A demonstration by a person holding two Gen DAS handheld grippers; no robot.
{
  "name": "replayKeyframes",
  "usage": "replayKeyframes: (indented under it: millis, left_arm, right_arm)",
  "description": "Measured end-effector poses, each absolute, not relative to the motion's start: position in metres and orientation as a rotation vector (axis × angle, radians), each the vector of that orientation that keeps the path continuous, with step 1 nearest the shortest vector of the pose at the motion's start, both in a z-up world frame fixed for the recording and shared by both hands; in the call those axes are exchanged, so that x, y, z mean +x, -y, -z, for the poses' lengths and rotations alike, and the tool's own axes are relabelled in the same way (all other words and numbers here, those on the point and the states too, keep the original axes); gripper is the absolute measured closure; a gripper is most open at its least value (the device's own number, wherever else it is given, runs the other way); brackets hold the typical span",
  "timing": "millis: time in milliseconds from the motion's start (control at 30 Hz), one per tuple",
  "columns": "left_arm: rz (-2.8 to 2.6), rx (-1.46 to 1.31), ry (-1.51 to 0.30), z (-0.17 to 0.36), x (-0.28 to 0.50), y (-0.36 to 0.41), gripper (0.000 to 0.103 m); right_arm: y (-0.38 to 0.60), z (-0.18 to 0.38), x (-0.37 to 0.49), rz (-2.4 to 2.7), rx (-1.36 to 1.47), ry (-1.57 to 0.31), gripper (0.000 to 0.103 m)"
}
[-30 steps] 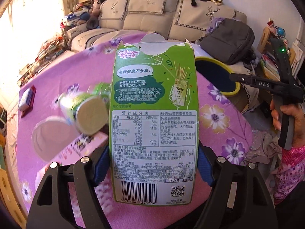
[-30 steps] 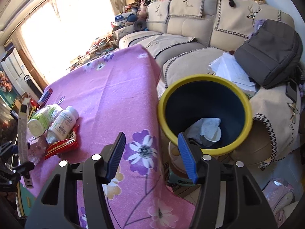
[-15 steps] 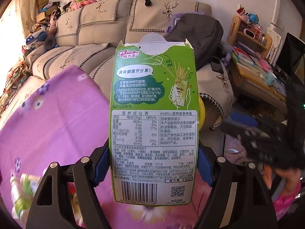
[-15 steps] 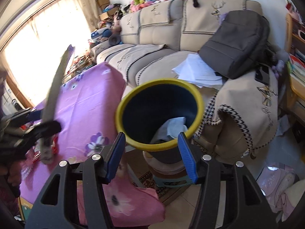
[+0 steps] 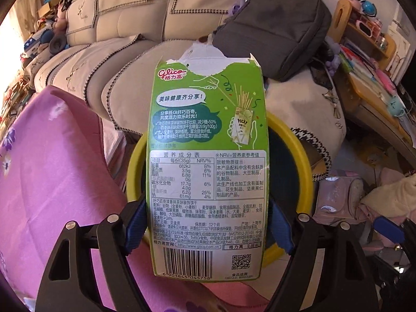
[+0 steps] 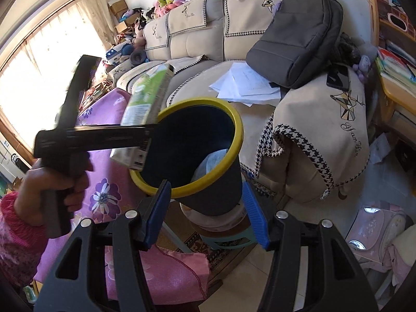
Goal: Collect trash
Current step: 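Carry the green box over the yellow bin and open the left gripper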
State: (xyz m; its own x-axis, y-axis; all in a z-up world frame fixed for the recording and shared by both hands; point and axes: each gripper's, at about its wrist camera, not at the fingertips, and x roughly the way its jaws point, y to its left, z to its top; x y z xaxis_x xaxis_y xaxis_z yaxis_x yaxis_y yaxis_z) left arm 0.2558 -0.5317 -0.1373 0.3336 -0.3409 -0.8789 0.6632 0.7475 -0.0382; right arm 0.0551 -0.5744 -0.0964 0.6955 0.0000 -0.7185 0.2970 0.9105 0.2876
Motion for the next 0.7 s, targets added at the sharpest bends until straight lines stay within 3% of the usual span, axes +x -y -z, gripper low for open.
replayKeyframes:
  millis: [167, 400, 700]
  left_arm:
    - [0.676, 0.331, -1.04, 0.141, 0.256, 0.529, 0.016]
    - [0.67, 0.24, -0.895, 0.073, 0.216, 0.471, 0.016]
    - [0.443, 0.102, -0.702, -0.008, 0.144, 0.279, 0.009]
  right_arm:
    - [0.569, 0.097, 0.058, 0.179, 0.394, -0.792, 0.046]
    - [0.555, 0.097, 0.061, 0.154, 0.395, -0.789, 0.046]
    - [0.464, 0.087, 0.087, -0.04, 0.3, -0.781, 0.046]
